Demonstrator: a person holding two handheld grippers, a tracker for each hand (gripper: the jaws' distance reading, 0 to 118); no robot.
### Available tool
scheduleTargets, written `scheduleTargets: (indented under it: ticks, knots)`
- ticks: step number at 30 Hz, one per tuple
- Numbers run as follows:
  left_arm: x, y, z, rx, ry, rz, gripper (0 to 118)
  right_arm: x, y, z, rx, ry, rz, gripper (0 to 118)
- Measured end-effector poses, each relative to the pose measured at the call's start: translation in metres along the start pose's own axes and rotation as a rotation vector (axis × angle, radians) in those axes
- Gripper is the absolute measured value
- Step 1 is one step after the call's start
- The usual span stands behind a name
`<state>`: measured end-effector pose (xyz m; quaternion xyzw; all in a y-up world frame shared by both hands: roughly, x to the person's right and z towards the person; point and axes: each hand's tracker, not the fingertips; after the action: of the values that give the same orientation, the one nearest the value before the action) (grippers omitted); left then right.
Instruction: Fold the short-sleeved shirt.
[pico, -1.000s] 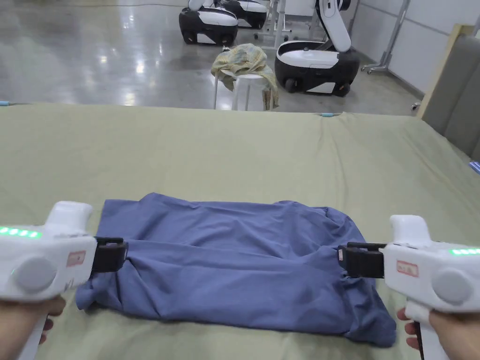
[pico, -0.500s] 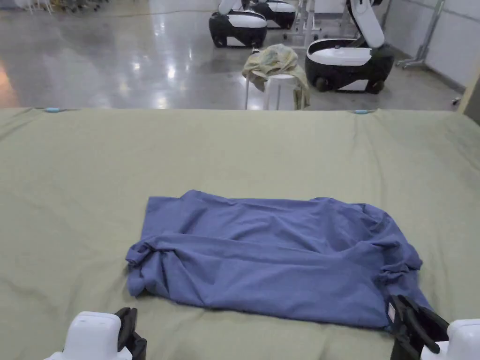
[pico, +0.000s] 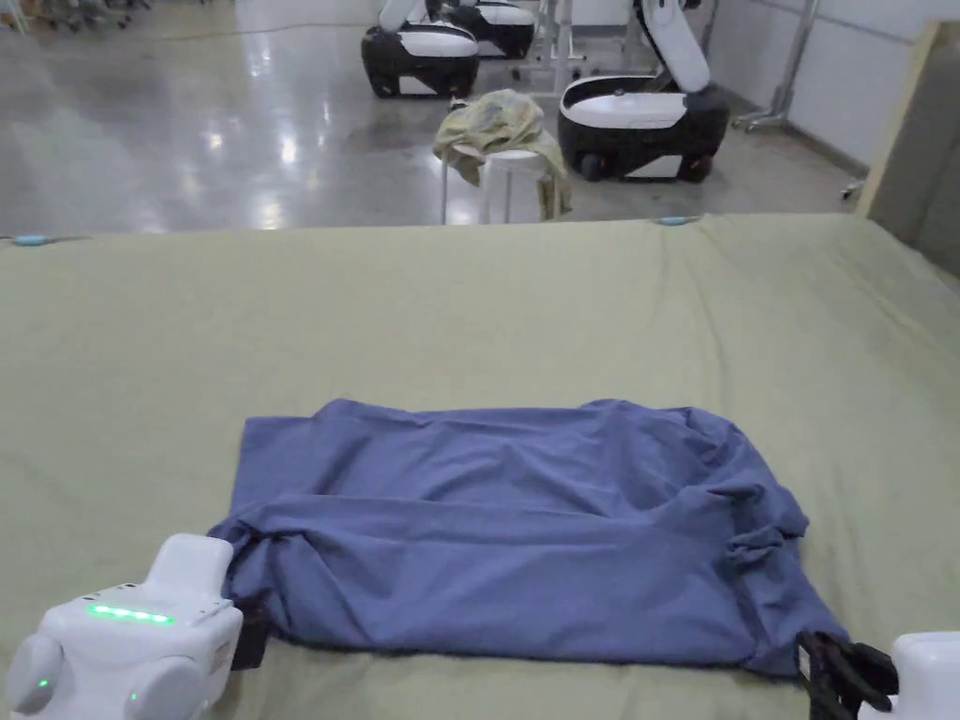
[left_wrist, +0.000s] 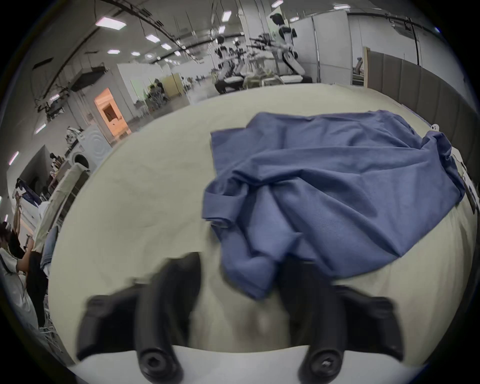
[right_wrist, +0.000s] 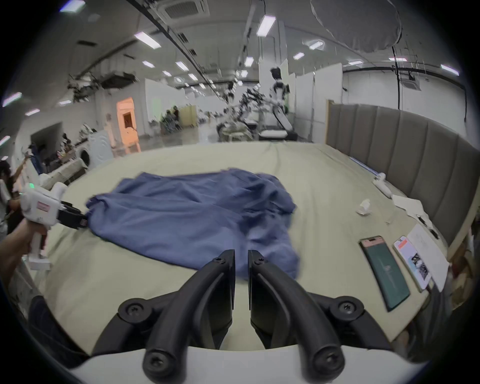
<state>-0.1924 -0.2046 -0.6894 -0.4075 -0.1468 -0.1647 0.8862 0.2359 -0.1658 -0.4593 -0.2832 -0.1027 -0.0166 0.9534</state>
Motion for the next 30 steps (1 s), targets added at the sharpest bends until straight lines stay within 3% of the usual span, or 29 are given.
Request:
scheduleTargets:
  ticks: [1,2,3,5,6,9,10,11,12,15,17,23,30]
  knots:
    - [0.000,0.002,0.000,0.029,-0.030,0.014,24,0.007,0.005,-0.008,-0.026,-0.041,-0.003,13]
    - [0.002,0.001,0.000,0.033,-0.057,0.036,12,0.014,0.009,-0.016,-0.065,-0.076,-0.008,17]
    - [0.002,0.003,0.000,0.035,-0.011,0.018,12,0.021,0.013,-0.028,-0.127,-0.087,-0.018,40]
    - [0.001,0.005,-0.001,0.025,-0.019,0.029,12,0.032,0.015,-0.053,-0.235,-0.009,-0.033,108]
    - [0.001,0.001,0.000,0.033,-0.023,0.041,12,0.032,0.014,-0.061,-0.235,0.003,-0.030,118]
    - [-0.001,0.002,0.001,0.036,-0.030,0.047,12,0.030,0.016,-0.081,-0.229,-0.012,0.023,110]
    - [-0.002,-0.001,0.003,0.038,-0.034,0.050,12,0.031,0.017,-0.089,-0.268,-0.007,0.026,97]
    - [-0.003,0.000,0.002,0.037,-0.033,0.051,12,0.033,0.018,-0.095,-0.299,0.007,0.022,60]
    - [-0.004,0.002,0.002,0.028,-0.040,0.047,11,0.035,0.020,-0.099,-0.314,0.012,0.024,4]
    - [-0.007,0.006,0.016,0.044,-0.038,0.033,11,0.039,0.037,-0.086,-0.310,0.003,0.048,5]
    - [-0.012,0.014,0.039,0.070,-0.045,0.034,11,0.036,0.057,-0.057,-0.209,0.013,0.080,5]
    - [-0.021,0.014,0.125,0.164,-0.073,0.038,11,0.045,0.105,0.023,-0.130,0.058,0.091,5]
    - [-0.022,-0.050,0.175,0.129,-0.089,0.064,11,0.055,0.064,0.061,-0.211,0.114,0.056,5]
